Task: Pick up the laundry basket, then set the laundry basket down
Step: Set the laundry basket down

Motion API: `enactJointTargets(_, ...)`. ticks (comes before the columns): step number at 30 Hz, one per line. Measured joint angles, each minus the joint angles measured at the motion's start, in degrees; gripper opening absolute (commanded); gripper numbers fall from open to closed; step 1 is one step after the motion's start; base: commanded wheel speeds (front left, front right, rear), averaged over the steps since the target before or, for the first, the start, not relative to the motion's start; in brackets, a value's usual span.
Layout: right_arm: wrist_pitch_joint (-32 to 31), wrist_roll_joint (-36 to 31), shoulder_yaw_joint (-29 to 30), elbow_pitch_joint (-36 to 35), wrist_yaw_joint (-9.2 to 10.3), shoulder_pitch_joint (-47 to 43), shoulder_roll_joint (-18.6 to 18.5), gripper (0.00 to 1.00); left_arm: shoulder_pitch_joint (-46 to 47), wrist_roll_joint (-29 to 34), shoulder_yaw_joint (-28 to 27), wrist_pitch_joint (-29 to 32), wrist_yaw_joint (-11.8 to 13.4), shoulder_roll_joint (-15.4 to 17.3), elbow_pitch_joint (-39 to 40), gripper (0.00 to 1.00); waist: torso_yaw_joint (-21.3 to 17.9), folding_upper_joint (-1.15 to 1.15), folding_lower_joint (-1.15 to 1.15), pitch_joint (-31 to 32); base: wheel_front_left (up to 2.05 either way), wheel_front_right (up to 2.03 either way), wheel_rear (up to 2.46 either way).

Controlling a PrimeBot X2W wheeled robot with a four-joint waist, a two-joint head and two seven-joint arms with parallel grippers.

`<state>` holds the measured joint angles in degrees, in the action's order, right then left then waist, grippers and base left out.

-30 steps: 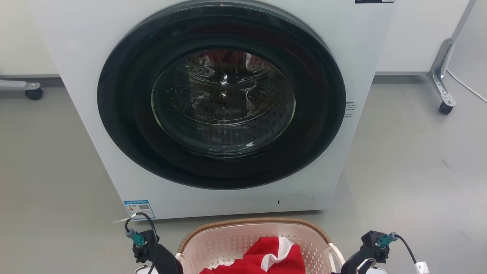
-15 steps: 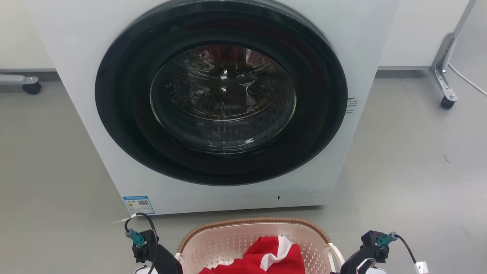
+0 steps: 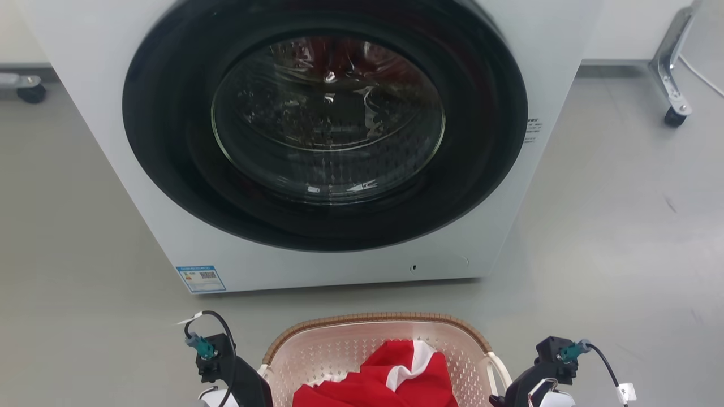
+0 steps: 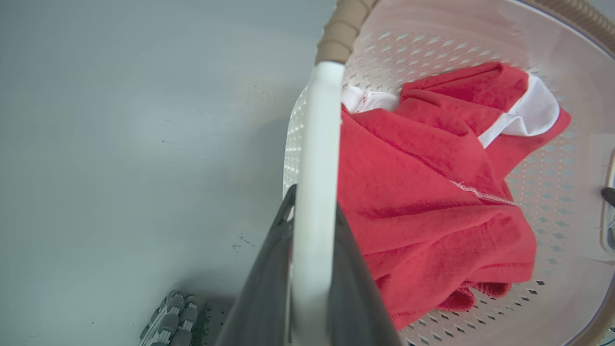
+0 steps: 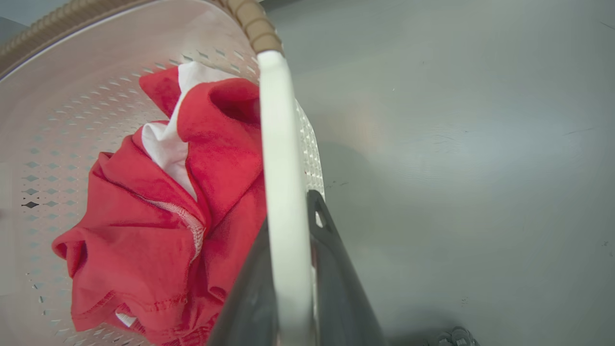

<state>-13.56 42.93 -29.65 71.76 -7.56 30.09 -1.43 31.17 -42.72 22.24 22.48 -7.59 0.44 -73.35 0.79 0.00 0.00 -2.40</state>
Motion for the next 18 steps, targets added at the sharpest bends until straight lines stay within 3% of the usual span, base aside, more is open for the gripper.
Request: enactJointTargets(18,2.6,-0.2,-1.3,-2.4,0.76,7.1,-0.9,0.0,5.4,0.0,0.0,-5.5,0.0,0.7,2.7,0.0,-0.5,0.0,0.01,-12.0,0.0,0.0,0.0)
